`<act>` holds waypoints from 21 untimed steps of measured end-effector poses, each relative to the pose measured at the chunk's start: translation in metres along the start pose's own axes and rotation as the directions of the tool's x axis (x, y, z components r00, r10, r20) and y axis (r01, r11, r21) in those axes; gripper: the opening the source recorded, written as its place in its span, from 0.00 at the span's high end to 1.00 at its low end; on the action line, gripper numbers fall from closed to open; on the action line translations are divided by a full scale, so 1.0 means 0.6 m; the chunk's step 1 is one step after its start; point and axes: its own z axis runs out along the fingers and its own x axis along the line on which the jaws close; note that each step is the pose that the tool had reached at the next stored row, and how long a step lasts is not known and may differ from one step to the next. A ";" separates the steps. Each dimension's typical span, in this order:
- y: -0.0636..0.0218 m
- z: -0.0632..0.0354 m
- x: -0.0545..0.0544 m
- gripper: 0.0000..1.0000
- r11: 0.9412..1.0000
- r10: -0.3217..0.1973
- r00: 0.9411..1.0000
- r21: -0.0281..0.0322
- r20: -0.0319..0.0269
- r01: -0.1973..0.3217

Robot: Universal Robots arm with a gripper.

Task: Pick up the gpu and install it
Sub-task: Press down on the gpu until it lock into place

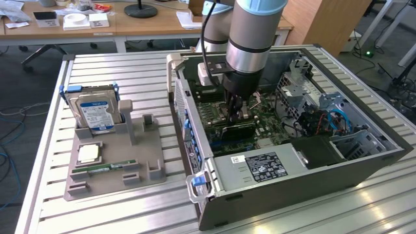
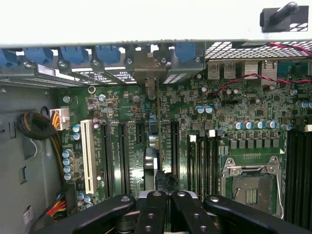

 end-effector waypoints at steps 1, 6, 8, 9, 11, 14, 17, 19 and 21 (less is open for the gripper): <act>0.000 0.000 0.000 0.89 1.000 0.000 1.000 0.000 0.000 0.000; 0.000 0.000 0.000 0.89 1.000 0.000 1.000 0.000 0.000 0.000; 0.000 0.001 0.000 0.89 1.000 0.000 1.000 0.000 0.000 0.000; 0.000 0.001 0.000 0.89 1.000 0.000 1.000 0.000 0.000 0.000; 0.000 0.001 0.000 0.89 1.000 0.000 1.000 0.000 0.000 0.000; 0.000 0.003 0.000 0.89 1.000 0.000 1.000 0.000 0.000 0.000; 0.000 0.003 0.000 0.89 1.000 0.000 1.000 0.000 0.000 0.000; 0.000 0.004 0.000 0.89 1.000 0.000 1.000 0.000 0.000 0.000; 0.000 0.004 0.000 0.89 1.000 0.000 1.000 0.000 0.000 0.000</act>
